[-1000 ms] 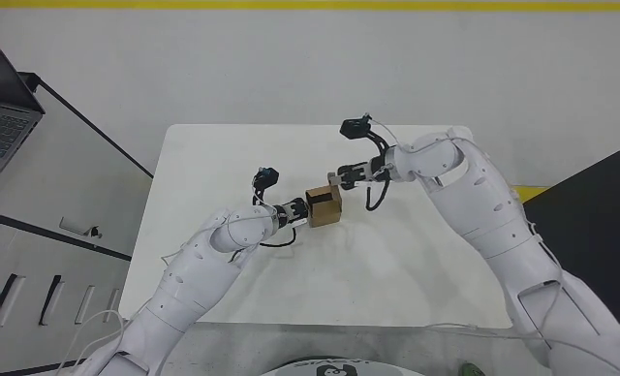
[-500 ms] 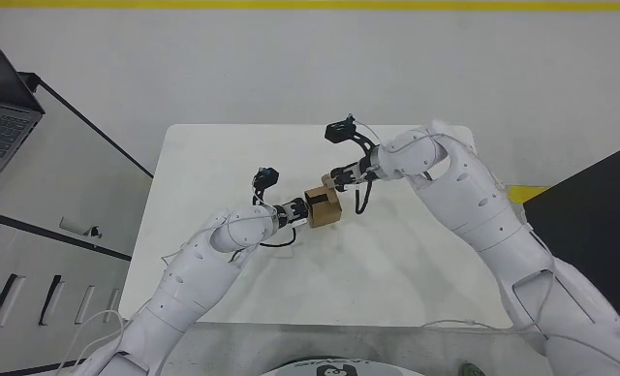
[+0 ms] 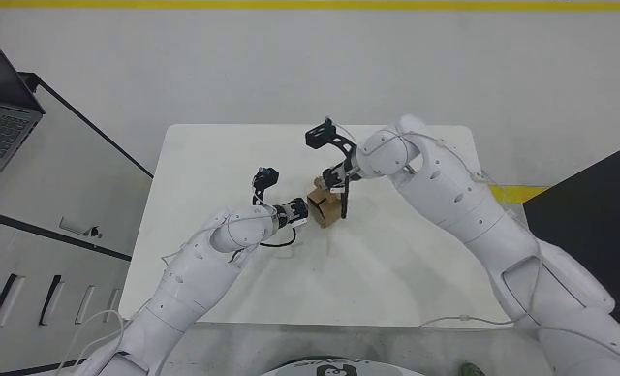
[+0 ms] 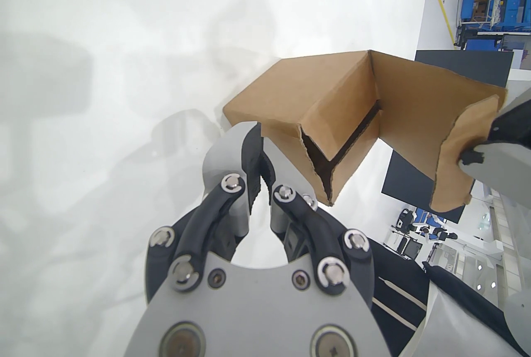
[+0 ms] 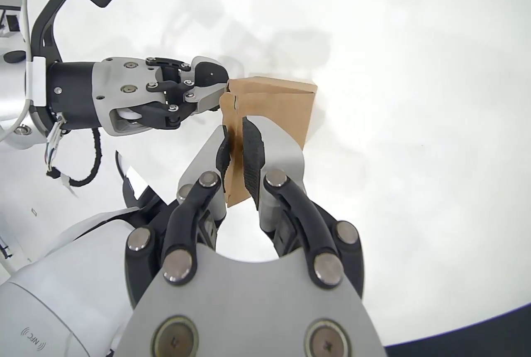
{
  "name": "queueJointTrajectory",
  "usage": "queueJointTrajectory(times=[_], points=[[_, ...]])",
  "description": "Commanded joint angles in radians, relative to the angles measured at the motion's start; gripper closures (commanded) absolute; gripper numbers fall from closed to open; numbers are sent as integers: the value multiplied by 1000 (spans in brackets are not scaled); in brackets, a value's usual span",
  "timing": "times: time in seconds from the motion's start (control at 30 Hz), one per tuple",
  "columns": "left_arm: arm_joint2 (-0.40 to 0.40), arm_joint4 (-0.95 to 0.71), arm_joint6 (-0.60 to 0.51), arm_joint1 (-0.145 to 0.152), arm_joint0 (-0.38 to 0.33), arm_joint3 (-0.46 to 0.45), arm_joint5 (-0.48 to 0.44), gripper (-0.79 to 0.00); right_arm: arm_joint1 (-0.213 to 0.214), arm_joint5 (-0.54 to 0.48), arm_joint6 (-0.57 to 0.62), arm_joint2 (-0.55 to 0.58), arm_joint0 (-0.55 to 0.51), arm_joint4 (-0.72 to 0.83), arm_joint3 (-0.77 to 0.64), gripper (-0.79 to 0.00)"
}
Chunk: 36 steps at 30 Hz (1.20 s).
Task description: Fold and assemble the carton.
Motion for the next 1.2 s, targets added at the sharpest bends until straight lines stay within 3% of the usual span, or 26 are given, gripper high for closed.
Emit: queueJointTrajectory(times=[0.0,0.23,0.67,0.8,0.93,1.17], points=[[0,0,0,0,0,0,0,0,-6,-2,2,-16,8,-12,5,-80],[0,0,0,0,0,0,0,0,-29,-11,10,-60,34,-47,27,-114],[0,0,0,0,0,0,0,0,-62,-23,19,-122,54,-130,47,-92],[0,0,0,0,0,0,0,0,-70,-20,18,-129,56,-147,54,-142],[0,0,0,0,0,0,0,0,-73,-19,26,-128,55,-160,54,-243],[0,0,0,0,0,0,0,0,-75,-21,48,-124,44,-184,45,-246]])
